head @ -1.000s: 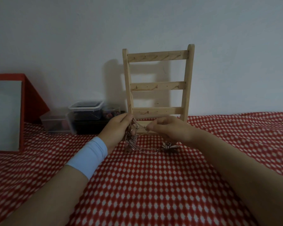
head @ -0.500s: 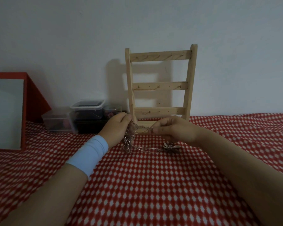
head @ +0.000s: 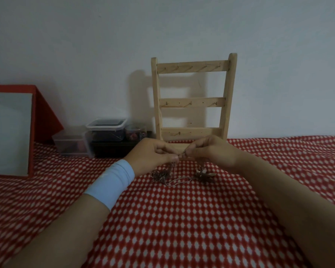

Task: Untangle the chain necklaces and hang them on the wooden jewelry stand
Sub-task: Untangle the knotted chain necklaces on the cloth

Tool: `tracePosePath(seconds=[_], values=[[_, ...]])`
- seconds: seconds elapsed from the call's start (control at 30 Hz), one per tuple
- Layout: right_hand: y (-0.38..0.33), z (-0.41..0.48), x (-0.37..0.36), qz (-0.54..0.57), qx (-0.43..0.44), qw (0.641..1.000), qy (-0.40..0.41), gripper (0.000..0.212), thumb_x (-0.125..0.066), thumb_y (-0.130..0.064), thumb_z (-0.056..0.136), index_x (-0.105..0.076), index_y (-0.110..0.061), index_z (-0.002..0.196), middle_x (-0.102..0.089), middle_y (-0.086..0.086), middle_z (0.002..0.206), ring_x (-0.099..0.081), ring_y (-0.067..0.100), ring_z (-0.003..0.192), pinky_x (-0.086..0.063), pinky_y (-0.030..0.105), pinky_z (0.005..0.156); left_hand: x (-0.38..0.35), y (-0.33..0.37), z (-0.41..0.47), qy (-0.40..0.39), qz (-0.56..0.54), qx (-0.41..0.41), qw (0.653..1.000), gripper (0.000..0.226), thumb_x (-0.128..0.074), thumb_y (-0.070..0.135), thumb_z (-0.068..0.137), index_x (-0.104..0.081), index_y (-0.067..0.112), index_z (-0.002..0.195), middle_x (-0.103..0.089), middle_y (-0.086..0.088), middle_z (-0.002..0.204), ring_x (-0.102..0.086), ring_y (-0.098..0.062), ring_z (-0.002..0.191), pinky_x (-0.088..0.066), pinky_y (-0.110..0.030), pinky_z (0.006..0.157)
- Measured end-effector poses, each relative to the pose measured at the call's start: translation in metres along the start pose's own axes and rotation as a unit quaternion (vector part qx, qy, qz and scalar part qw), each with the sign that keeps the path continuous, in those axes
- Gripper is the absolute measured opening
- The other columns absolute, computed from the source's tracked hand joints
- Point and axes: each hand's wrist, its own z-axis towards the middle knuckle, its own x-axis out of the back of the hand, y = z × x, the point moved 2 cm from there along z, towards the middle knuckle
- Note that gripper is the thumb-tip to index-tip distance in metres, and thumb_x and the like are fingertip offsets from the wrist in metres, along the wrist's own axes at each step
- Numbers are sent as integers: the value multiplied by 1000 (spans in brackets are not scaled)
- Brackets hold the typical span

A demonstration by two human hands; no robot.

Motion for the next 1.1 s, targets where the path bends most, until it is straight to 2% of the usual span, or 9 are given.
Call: tracePosePath(seconds=[0.1, 0.23, 0.33, 0.43, 0.57, 0.63, 0.77, 0.9, 1.1], values=[[0, 1, 0, 20, -3, 1000, -10, 18, -61, -10, 98, -77, -1, 94, -75, 6, 83, -64, 14, 69, -55, 29, 72, 7, 0, 1, -6, 28, -3, 1000, 3, -74, 25, 84, -76, 26, 86, -74, 12, 87, -68, 1, 83, -51, -15, 82], [-2, 0, -2, 40, -29, 998, -42, 19, -59, -13, 101, -75, -6, 94, -51, -3, 53, -42, 12, 45, -37, 26, 46, 7, 3, 0, -59, 29, 40, 997, 13, -64, 32, 92, -74, 23, 93, -74, 11, 87, -68, 2, 81, -48, -16, 78], [-12, -4, 8, -41, -30, 998, -47, 18, -62, -18, 99, -75, -9, 91, -54, -9, 51, -42, 6, 42, -34, 20, 42, 8, 4, -4, -105, 12, 76, 991, 25, -53, 37, 98, -74, 25, 97, -75, 11, 92, -68, 1, 86, -47, -13, 80], [-20, -10, 18, -124, -105, 974, -160, 24, -64, -22, 97, -71, 1, 96, -59, -5, 59, -47, 6, 46, -36, 18, 43, 6, 5, -8, -174, -22, 90, 980, 21, -57, 34, 96, -75, 24, 95, -74, 13, 86, -66, -2, 87, -46, -22, 93], [-17, -19, 15, -209, -232, 890, -333, 13, -70, -27, 94, -79, -19, 93, -75, -3, 95, -69, 14, 85, -61, 31, 73, -4, 12, -13, -273, 85, 34, 958, 16, -74, 23, 85, -74, 29, 100, -73, 16, 93, -66, 1, 90, -48, -15, 87], [-16, -18, 14, -221, -228, 879, -356, 13, -68, -30, 95, -79, -23, 97, -76, 0, 105, -71, 16, 96, -59, 36, 90, -8, 13, -13, -277, 111, 19, 954, 18, -77, 24, 83, -74, 30, 100, -73, 13, 96, -66, -2, 93, -49, -16, 88], [-21, -10, 8, -247, -155, 913, -286, 21, -62, -41, 98, -75, -31, 109, -77, -9, 108, -72, 12, 102, -56, 32, 94, -7, 14, -12, -226, 82, -14, 971, 15, -78, 19, 81, -76, 28, 94, -74, 12, 92, -67, -2, 91, -50, -14, 86], [-12, -3, -8, -231, -105, 942, -221, 23, -61, -50, 95, -75, -32, 95, -77, -14, 92, -70, 10, 86, -53, 29, 80, -3, 13, -9, -156, 44, -41, 986, 14, -77, 11, 81, -77, 19, 93, -75, 7, 89, -69, -5, 87, -52, -16, 82], [-1, -2, -4, -30, -51, 985, -162, 15, -69, -23, 94, -77, -11, 89, -70, -6, 68, -54, 10, 63, -43, 27, 66, 4, 10, -7, -105, 5, -43, 994, 16, -76, 6, 81, -72, 20, 86, -73, 8, 85, -67, -2, 83, -50, -14, 80]])
